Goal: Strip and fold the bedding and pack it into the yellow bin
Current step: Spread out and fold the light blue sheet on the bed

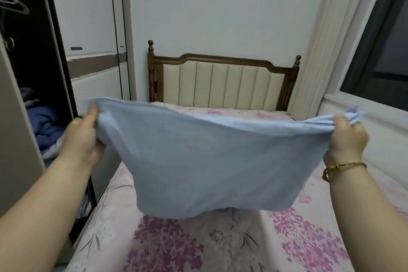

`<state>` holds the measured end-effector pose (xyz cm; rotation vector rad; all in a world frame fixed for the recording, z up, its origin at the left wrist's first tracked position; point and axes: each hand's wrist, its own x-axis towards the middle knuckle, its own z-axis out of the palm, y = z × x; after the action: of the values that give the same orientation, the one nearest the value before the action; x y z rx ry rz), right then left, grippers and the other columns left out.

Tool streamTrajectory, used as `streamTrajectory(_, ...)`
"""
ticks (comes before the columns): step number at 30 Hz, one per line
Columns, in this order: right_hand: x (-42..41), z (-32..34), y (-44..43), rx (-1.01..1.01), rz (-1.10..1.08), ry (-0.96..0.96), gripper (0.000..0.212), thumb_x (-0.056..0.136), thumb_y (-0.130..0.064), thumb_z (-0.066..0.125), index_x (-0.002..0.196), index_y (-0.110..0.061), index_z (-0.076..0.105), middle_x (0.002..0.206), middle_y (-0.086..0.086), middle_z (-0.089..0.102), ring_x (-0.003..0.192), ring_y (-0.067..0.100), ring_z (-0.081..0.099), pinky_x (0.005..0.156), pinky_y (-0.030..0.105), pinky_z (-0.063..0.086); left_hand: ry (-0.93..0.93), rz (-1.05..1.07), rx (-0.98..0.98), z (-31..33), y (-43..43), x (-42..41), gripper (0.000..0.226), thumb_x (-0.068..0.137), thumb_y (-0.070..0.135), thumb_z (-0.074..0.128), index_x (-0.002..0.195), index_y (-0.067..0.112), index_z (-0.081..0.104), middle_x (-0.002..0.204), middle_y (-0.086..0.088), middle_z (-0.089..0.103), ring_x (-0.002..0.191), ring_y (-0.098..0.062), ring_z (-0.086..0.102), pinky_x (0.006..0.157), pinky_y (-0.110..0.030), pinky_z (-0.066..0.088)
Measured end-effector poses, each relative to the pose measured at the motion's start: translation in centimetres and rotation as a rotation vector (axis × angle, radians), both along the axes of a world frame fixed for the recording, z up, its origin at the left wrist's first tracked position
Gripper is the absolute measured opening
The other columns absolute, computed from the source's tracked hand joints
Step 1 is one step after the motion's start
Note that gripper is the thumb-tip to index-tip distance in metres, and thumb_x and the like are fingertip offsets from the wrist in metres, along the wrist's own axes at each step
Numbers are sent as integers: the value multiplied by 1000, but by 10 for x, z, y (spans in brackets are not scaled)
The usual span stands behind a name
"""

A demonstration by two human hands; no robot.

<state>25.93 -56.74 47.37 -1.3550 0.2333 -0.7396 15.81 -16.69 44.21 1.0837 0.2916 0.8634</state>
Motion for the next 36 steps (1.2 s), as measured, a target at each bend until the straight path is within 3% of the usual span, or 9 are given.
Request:
streamTrajectory(5,-28,-28,1,-21,-4,55,11,91,-12,49,89,-9,59,77,3,48,62,-3,47,45,6,30,127,-44,13,-28,-1,-21,34,98,23,43,70,16,61,51,12,65,47,2,60,47,-13,49)
streamTrajectory(7,-44,-52,-3,-46,-6,137,31,91,-8,47,61,-14,41,62,3,32,40,-2,40,35,9,23,237,-106,59,-50,0,-29,26,98,22,43,76,18,56,59,8,66,45,4,60,54,-16,50)
streamTrajectory(11,-59,-110,-13,-112,64,347,39,92,-5,46,56,-13,33,60,6,25,52,15,23,48,25,20,468,-228,91,-107,-2,-40,21,96,21,44,83,10,55,50,5,66,40,-2,60,48,-18,50)
streamTrajectory(14,-61,-159,-29,-162,110,527,31,91,-4,47,61,-7,42,62,7,32,54,17,26,51,26,20,607,-274,84,-150,-7,-44,24,97,17,42,79,9,55,46,6,65,40,-4,60,51,-21,50)
streamTrajectory(18,-54,-201,-43,-197,112,739,23,90,-5,50,67,-2,46,63,8,34,55,18,28,52,30,21,773,-360,52,-196,-7,-41,23,96,17,44,87,0,58,81,-15,66,70,-24,59,64,-28,45)
streamTrajectory(23,-27,-243,-42,-164,97,981,24,90,-10,52,102,10,54,101,30,52,82,26,35,77,44,33,941,-367,46,-237,-21,-12,26,95,11,46,72,2,53,42,5,61,67,-20,50,55,-26,43)
streamTrajectory(29,54,-285,-21,-181,96,1073,47,90,-18,53,129,7,43,138,22,42,104,31,43,90,45,36,1081,-343,-22,-290,2,69,22,94,17,51,95,-4,57,112,-29,59,79,-28,53,83,-33,40)
streamTrajectory(31,95,-296,-12,-186,130,1071,46,91,-20,52,128,6,44,136,22,42,110,34,44,95,46,37,1056,-286,1,-299,14,112,25,94,19,51,89,-5,56,123,-28,54,79,-27,54,85,-33,38)
streamTrajectory(36,181,-332,11,-203,208,968,50,93,-32,49,133,-2,45,139,17,41,125,34,41,101,43,33,993,-180,58,-326,31,199,49,94,25,51,134,-2,40,133,-10,48,117,-30,49,95,-37,38)
